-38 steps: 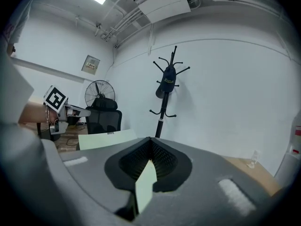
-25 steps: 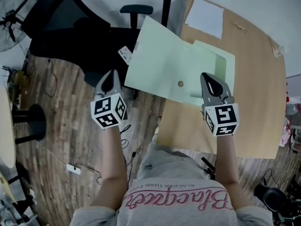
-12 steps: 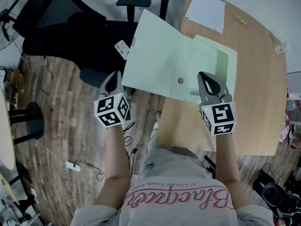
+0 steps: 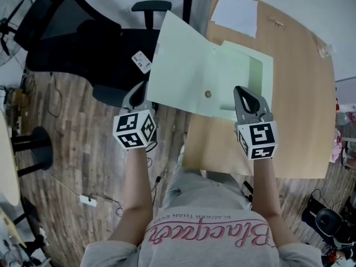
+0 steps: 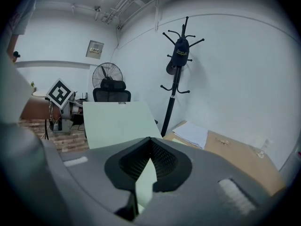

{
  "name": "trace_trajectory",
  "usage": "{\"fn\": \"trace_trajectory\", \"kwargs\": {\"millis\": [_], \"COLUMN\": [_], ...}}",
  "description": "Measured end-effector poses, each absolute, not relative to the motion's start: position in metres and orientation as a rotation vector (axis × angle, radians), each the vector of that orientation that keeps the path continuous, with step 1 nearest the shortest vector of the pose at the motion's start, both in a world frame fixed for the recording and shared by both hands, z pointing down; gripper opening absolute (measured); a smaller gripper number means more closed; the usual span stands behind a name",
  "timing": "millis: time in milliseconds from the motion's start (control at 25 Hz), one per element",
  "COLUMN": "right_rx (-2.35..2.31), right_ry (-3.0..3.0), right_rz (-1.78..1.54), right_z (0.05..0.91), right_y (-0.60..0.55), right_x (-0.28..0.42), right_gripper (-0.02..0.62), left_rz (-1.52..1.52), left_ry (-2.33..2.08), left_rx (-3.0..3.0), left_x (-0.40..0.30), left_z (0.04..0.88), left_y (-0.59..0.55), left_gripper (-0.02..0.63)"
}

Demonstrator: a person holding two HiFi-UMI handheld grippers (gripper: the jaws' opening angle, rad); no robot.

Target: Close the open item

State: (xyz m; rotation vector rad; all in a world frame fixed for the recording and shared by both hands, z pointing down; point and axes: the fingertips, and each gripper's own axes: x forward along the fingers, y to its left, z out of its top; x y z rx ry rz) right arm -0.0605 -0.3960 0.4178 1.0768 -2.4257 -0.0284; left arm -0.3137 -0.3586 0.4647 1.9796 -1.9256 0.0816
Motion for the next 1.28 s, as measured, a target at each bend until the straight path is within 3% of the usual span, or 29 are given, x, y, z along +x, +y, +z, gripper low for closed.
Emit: {"fn": "trace_trajectory", "kwargs": {"millis": [800,1280], "right_rx": [1.098,1.198], "right_ry": [-2.470,-2.421], "right_rz": [-0.127,-0.136], "right_z": [0.382,0.373], "right_y": [-0.400,-0.409], "right_x": [0.015,0.079], "right_gripper": [0.003,0.002], "left_rz": [0.034,0.113], "left_ry": [-1.883,-1.800], "left_rx": [2.173,2.218], "left_x": [-0.207,-0.156], "left_z": [0.406,0.420], "left_y": [-0.381,-0.420], "left_gripper": [0.012,0.012]}}
